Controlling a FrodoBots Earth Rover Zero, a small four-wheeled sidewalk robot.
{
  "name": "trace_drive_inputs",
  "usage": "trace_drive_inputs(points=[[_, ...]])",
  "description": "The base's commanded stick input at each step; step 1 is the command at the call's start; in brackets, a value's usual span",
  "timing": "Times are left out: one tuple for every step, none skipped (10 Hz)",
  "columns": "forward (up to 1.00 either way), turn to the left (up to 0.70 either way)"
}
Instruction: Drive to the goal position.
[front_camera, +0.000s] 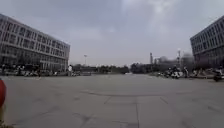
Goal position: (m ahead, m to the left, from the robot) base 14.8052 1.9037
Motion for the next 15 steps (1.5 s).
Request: trace_drive_inputs(points=[[0.7, 0.0], [0.7, 0.0], [0.7, 0.0], [0.7, 0.0], [0.76, 0.0], [0.85, 0.0], [0.85, 0.0], [0.85, 0.0], [0.85, 0.0], [0.85, 0.0], [0.85, 0.0], [0.85, 0.0], [0.85, 0.0], [0.85, 0.0], [0.85, 0.0]])
